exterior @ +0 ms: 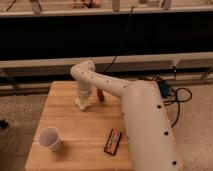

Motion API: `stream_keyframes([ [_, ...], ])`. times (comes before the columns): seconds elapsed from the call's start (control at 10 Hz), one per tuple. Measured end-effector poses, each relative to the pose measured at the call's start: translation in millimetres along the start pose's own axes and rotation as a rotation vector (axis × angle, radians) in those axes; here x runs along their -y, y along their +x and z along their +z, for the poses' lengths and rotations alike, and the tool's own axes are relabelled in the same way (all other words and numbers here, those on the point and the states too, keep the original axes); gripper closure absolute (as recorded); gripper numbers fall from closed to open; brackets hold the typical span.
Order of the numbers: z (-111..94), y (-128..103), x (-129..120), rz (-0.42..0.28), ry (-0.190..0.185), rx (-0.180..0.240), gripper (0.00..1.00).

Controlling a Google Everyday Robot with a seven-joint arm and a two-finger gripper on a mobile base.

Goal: Wipe the white sponge on the table

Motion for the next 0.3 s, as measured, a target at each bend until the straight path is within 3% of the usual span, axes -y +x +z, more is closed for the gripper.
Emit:
stream_keyframes([
  [0.3, 0.0, -2.7, 2.3, 0.002, -0.002, 0.005, 0.99],
])
